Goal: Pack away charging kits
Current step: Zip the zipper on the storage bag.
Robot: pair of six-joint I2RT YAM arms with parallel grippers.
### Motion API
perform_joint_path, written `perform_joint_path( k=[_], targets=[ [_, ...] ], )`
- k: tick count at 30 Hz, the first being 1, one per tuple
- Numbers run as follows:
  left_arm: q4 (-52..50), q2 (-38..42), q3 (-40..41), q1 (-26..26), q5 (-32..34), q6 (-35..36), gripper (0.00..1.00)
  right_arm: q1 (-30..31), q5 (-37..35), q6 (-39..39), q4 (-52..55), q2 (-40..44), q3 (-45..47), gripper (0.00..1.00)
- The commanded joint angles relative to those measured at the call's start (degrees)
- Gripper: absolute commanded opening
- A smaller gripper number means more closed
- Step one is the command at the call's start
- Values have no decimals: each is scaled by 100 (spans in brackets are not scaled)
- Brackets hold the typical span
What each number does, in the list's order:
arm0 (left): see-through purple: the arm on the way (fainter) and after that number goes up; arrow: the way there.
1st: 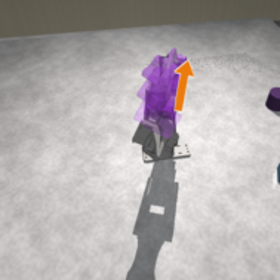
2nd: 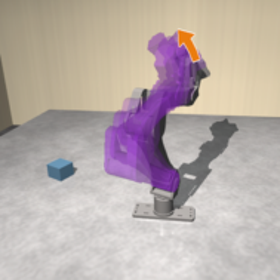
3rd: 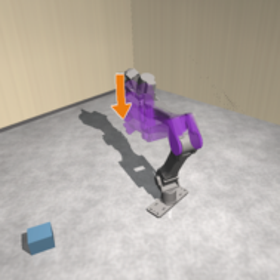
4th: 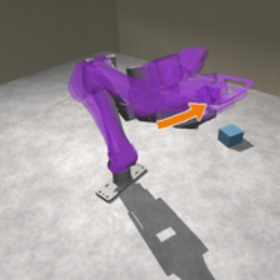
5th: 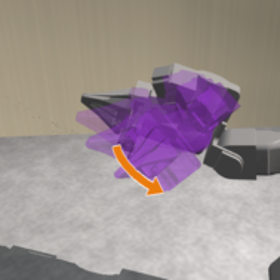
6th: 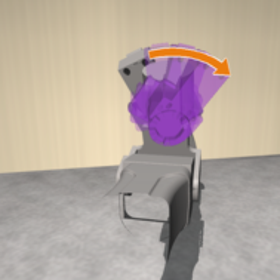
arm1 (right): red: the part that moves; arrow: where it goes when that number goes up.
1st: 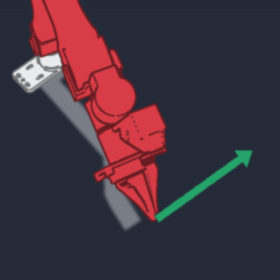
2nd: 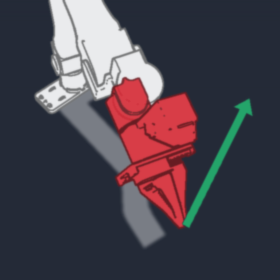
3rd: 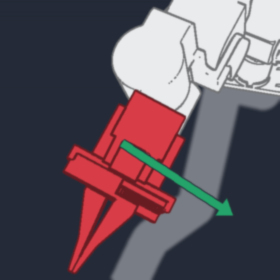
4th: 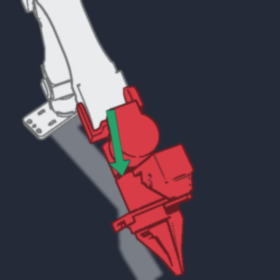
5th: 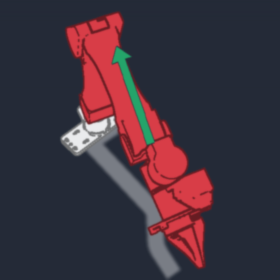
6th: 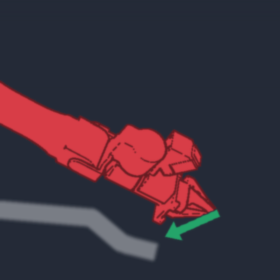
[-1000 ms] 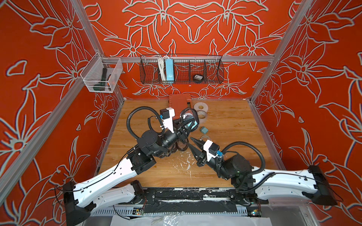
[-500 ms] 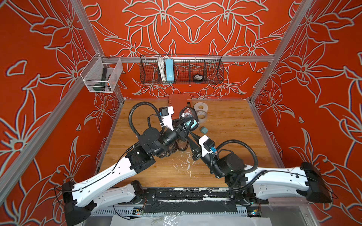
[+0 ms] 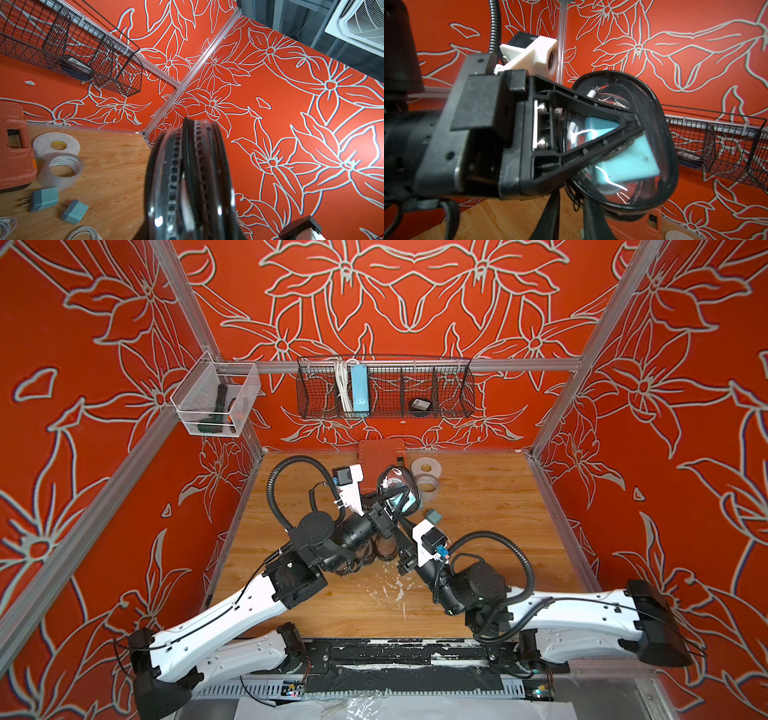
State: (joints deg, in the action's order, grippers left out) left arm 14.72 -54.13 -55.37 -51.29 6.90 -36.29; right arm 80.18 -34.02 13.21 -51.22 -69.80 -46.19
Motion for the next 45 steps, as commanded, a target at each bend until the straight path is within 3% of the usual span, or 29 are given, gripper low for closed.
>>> perform_joint_path(
  k=[1,10,26,34,45],
  targets=[
    [-34,52,-35,-66,-338,-248,0,2,-184,55,-341,-88,-266,19],
    [-107,228,46,-66,-46,-191,0,-3,-392,-89,-327,-105,-278,0],
    [-59,623,88,-57,734,277,0,-112,-439,-235,-5,310,217,0],
    [-180,531,21,-57,587,263,0,-394,-280,-476,435,591,378,0],
    [-817,462,22,-43,-709,407,0,-1041,823,-98,1878,1373,459,0]
  ],
)
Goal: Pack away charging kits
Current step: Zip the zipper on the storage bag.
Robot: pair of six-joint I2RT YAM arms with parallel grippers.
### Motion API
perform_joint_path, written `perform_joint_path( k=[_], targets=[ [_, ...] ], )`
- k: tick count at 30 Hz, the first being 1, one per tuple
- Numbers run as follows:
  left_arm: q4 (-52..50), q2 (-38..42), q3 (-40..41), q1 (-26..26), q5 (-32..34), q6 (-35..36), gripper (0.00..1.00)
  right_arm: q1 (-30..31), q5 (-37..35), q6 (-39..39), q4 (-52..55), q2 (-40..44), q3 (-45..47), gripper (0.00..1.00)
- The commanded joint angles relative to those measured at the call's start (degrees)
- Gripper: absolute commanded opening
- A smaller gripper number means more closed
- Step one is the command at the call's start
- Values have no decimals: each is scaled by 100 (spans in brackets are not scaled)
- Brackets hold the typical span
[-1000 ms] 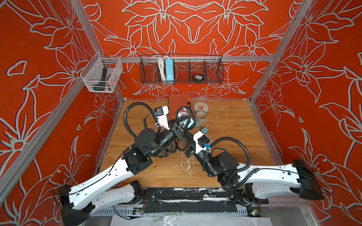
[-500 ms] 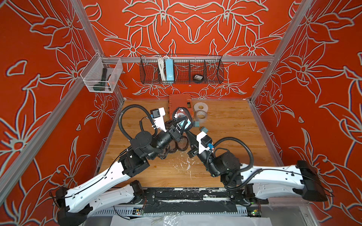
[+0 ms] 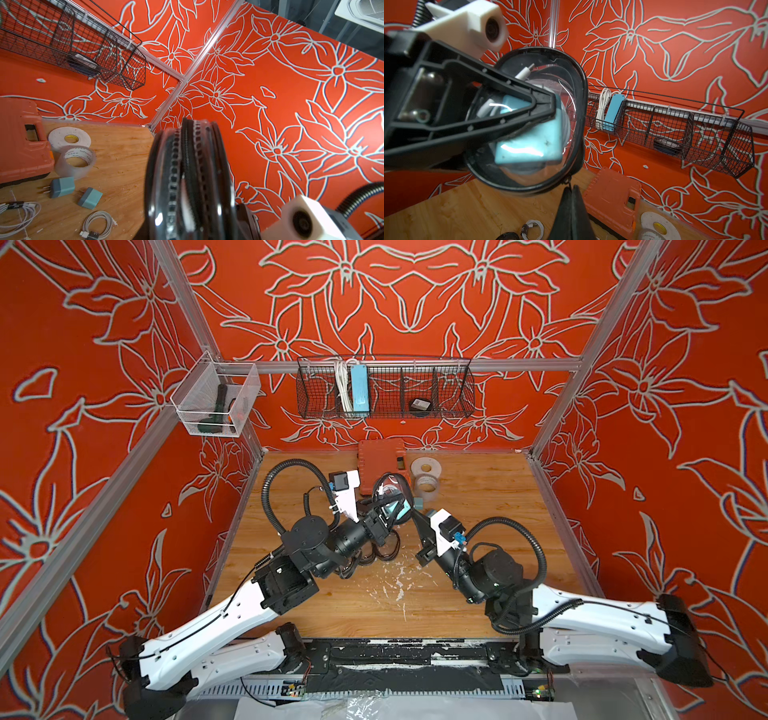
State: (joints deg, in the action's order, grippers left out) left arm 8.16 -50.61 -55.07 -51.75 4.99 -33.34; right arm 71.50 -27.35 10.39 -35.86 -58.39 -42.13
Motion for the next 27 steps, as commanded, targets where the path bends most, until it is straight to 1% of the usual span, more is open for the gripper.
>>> perform_joint_path(
  k=[1,8,13,21,27],
  targets=[
    [-195,134,44,6,-623,128,0,-225,185,238,344,295,106,0],
    [-594,201,242,7,-1246,212,0,-633,497,359,761,832,322,0],
    [-840,253,368,2,-1445,364,0,-769,1032,430,1113,1230,363,0],
    [-1065,115,529,4,-2306,611,0,-839,828,529,1261,1169,108,0],
    [-1271,220,805,4,-2249,697,0,-985,826,434,1406,1106,-178,0]
  ],
)
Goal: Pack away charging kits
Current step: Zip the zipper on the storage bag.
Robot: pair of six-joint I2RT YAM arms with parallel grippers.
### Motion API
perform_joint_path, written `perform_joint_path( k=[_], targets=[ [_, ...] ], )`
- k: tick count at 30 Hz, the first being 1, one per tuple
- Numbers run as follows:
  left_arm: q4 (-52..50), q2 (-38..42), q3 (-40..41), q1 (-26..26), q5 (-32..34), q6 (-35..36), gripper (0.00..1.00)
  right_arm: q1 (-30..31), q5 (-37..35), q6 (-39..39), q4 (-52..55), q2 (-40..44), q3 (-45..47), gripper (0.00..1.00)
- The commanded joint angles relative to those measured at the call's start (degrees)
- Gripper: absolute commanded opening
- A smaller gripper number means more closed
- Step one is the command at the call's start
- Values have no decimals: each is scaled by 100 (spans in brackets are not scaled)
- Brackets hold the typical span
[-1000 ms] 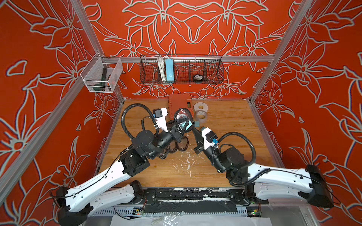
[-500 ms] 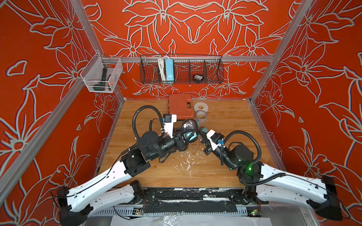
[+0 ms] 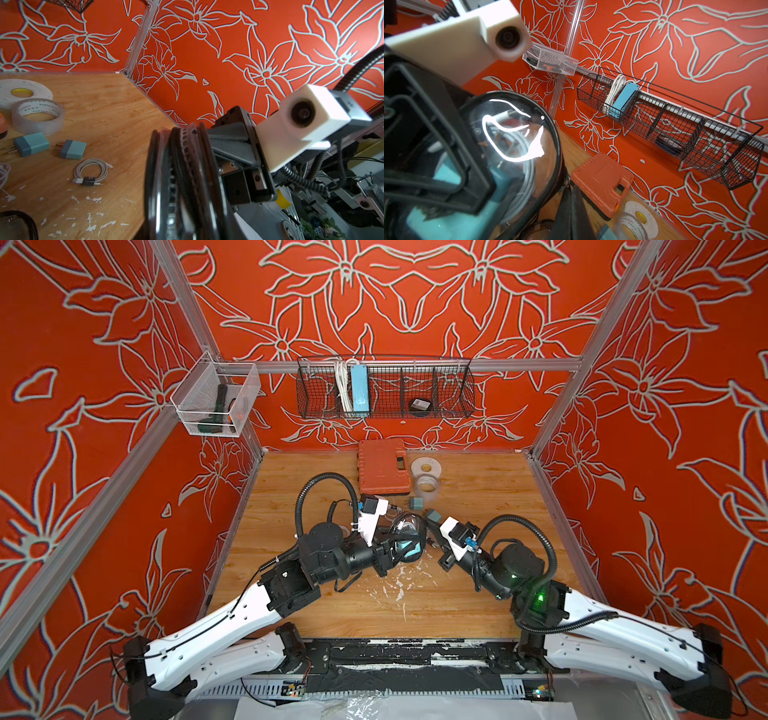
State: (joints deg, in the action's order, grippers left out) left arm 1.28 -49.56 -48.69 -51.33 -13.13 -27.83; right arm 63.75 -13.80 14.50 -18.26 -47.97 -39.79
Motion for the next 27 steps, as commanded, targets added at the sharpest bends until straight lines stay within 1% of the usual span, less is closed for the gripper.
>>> perform_joint_path(
  k=[1,8,14,18,21,24,27],
  targets=[
    [-595,145,211,-34,-428,161,0,-226,-508,18,-343,51,-449,0],
    [-628,176,386,-35,-516,249,0,-288,-292,-80,-232,-31,-704,0],
    [-734,-39,223,-35,-487,296,0,-292,100,-346,-180,-104,-779,0],
    [-576,-89,158,-35,-458,214,0,-288,156,-541,-236,-119,-692,0],
    [-438,-55,114,-35,-316,95,17,-293,50,-801,-368,-29,-576,0],
    [-91,20,193,-35,-270,36,28,-289,67,-1080,-466,80,-472,0],
    [426,95,377,-35,-319,-47,37,-287,127,-1374,-601,176,-348,0]
  ],
)
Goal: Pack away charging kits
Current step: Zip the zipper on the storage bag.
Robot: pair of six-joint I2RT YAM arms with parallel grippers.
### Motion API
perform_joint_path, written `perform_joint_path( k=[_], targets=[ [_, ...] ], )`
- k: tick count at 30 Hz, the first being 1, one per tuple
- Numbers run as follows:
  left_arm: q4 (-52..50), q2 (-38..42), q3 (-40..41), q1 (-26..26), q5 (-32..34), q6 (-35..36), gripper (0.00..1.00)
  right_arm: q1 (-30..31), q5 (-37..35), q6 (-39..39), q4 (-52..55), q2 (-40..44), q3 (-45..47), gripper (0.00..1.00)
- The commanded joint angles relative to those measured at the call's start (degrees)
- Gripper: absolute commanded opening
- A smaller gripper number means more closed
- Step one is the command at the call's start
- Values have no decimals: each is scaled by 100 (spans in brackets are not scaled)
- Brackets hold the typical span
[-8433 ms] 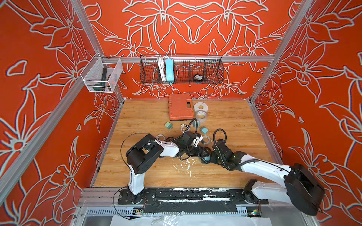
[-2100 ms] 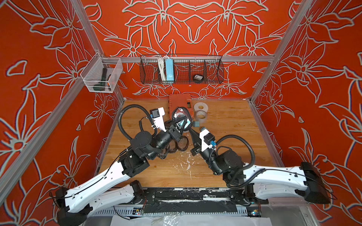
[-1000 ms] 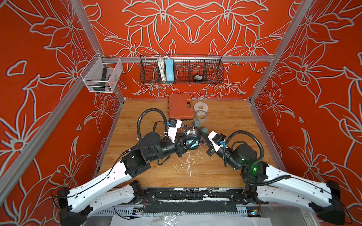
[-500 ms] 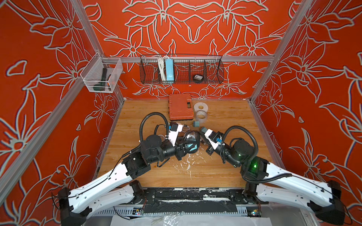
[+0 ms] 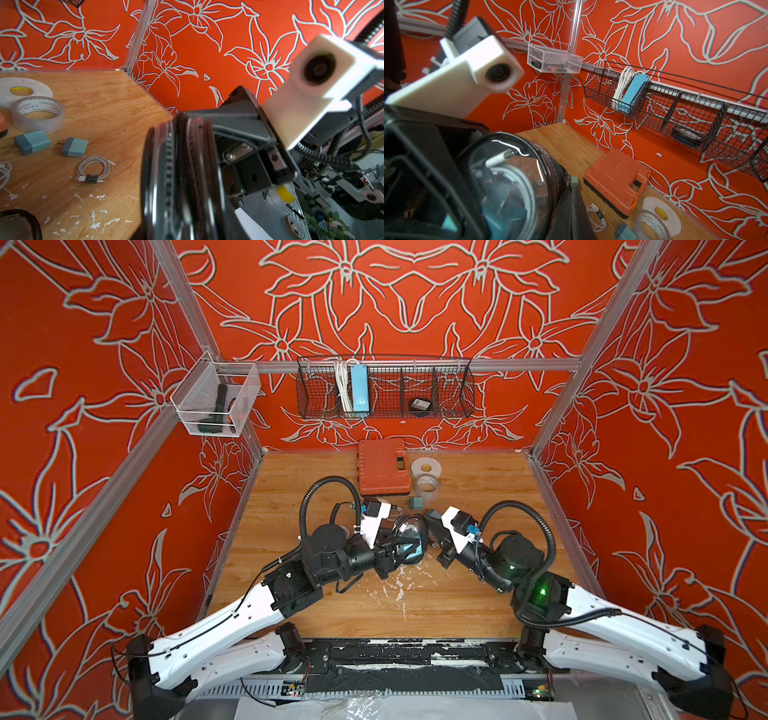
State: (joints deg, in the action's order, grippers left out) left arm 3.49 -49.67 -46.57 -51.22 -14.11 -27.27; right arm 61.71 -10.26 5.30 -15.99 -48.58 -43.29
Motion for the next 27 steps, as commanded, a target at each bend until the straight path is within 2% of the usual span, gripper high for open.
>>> perform_joint_path(
  k=[1,5,9,12,16,20,22,27],
  targets=[
    [340,120,203,-46,-228,-133,39,-82,-218,-546,-852,251,40,0],
    [693,133,282,-46,-129,-185,53,-80,-385,-911,-1013,311,151,0],
    [1459,325,612,-52,-62,-125,78,-81,-561,-1227,-1213,396,272,0],
    [2317,559,1140,-46,409,45,91,-83,-585,-1623,-1323,469,360,0],
    [3752,826,2001,-50,976,404,93,-84,-466,-2128,-1459,474,344,0],
    [5112,918,2719,-46,1418,728,95,-80,70,-2155,-1511,317,115,0],
    [5303,794,2721,-24,1232,769,95,-80,315,-2076,-1436,189,-54,0],
    [5428,362,2273,218,-163,392,92,-80,804,-1870,-1570,22,-197,0]
  ],
)
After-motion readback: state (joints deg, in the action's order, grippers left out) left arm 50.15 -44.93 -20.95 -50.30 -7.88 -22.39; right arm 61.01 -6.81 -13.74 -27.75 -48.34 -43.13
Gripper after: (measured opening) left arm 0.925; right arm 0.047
